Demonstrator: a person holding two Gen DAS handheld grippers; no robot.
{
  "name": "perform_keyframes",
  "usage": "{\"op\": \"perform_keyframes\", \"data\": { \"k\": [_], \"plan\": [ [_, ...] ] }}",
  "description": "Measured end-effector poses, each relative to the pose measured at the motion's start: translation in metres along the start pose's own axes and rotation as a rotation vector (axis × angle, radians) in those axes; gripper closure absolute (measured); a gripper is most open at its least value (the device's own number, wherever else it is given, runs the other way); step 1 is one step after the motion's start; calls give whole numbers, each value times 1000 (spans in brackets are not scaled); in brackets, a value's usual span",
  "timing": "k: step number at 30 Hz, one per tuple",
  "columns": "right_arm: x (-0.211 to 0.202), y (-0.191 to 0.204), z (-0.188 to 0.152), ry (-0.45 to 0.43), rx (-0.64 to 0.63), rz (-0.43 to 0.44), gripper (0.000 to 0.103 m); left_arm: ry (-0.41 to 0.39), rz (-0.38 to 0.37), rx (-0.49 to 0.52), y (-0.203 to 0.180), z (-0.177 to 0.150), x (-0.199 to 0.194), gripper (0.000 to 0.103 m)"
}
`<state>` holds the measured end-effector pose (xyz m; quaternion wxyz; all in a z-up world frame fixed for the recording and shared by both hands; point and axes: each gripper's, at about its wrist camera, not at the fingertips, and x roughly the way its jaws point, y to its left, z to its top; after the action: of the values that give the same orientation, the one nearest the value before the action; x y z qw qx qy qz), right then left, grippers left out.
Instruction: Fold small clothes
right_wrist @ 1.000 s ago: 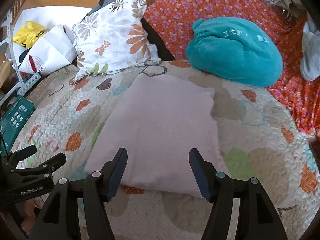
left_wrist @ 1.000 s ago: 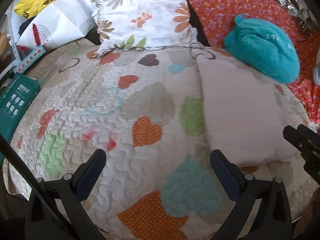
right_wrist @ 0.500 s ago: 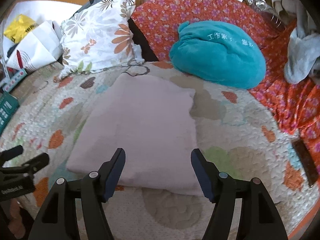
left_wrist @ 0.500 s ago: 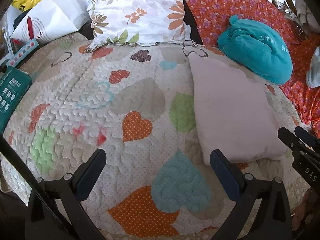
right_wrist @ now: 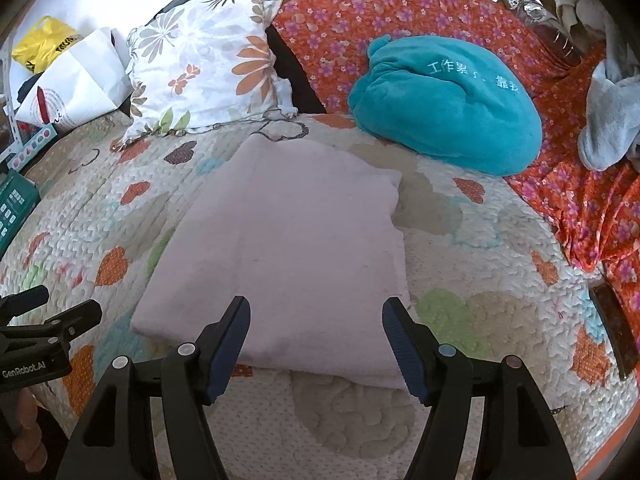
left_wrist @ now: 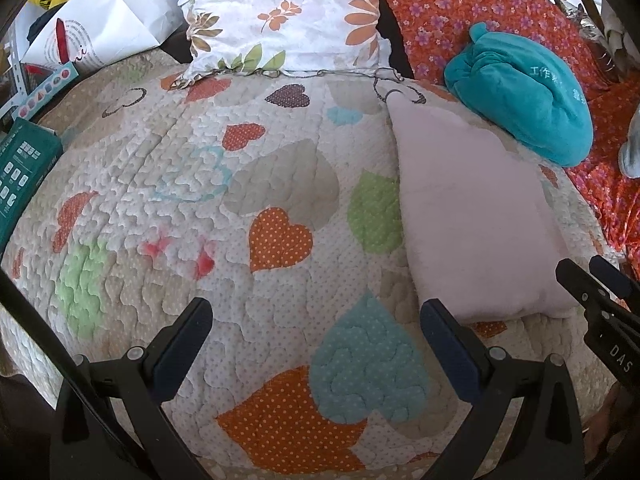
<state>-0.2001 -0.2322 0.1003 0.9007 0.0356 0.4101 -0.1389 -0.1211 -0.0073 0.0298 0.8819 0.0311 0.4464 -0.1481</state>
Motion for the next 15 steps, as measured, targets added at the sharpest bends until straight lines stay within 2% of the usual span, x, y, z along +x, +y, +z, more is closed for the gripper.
{"op": "perform_keyframes", "data": {
  "k": [15],
  "plan": [
    [2, 7, -4, 11, -16, 2, 29, 36, -3, -15, 3, -1, 8, 0]
  ]
}}
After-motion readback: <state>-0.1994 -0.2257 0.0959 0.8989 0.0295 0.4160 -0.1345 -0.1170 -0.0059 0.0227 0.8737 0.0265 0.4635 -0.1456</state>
